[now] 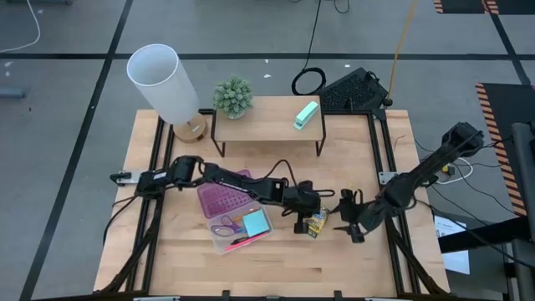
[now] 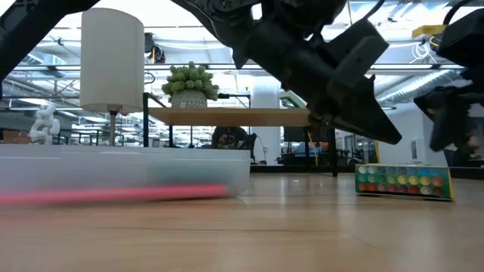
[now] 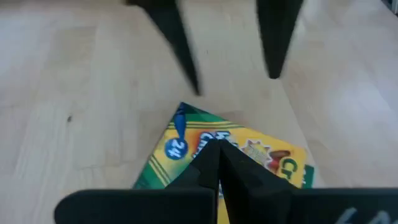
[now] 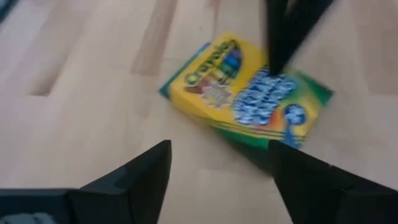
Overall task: Pack school essentials
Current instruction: Put the yellow box into the transparent box
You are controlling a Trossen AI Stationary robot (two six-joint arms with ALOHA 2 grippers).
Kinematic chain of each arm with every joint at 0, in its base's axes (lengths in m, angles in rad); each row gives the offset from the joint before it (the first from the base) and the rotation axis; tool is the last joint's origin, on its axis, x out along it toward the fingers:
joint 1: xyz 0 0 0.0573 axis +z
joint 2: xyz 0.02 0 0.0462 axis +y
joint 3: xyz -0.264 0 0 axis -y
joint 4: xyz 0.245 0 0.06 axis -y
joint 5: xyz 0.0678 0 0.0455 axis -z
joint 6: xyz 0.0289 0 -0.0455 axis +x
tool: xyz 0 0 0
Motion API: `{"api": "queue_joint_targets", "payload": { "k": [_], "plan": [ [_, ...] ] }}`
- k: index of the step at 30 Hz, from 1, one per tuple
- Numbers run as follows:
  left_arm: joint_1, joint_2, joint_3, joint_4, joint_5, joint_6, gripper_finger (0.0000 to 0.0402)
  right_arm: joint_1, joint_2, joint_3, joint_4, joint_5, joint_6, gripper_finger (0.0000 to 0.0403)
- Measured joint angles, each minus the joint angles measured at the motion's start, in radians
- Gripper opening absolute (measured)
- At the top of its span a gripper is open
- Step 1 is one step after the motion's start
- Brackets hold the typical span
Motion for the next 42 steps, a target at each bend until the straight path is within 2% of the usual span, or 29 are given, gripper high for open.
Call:
{"api": "queue_joint_targets", "payload": {
  "k": [5,9,12,16,18,25,32,37,42],
  "plan": [
    [-0.022,-0.028,0.000,-0.043,-0.070,-0.063,0.0008,-0.075,-0.024,0.000,0.017,0.002,-0.184,0.0321],
    [-0.060,-0.081,0.002,-0.171,-0.120,-0.159,0.0008,-0.145,-0.023,0.002,0.019,-0.007,-0.376,0.0371],
    [-0.118,-0.094,0.001,-0.212,-0.166,-0.203,0.0008,-0.227,-0.023,0.001,0.065,-0.134,-0.493,0.0390],
    [-0.184,-0.100,0.002,-0.189,-0.235,-0.242,0.0008,-0.334,-0.024,0.001,0.125,-0.355,-0.535,0.0393],
    [-0.199,-0.093,0.002,-0.189,-0.258,-0.270,0.0008,-0.367,-0.024,0.001,0.118,-0.395,-0.558,0.0393],
    [-0.201,-0.088,0.001,-0.204,-0.288,-0.313,0.0008,-0.406,-0.024,0.001,0.092,-0.377,-0.549,0.0393],
    [-0.163,-0.087,-0.009,-0.203,-0.365,-0.283,0.0008,-0.299,-0.024,0.001,0.051,-0.219,-0.409,0.0386],
    [-0.119,-0.077,-0.048,-0.191,-0.333,-0.217,0.0008,-0.190,-0.024,0.001,0.045,-0.101,-0.253,0.0381],
    [-0.092,-0.076,-0.109,-0.090,-0.223,-0.150,0.0008,-0.105,-0.023,0.001,0.010,-0.021,-0.099,0.0380]
  ]
}}
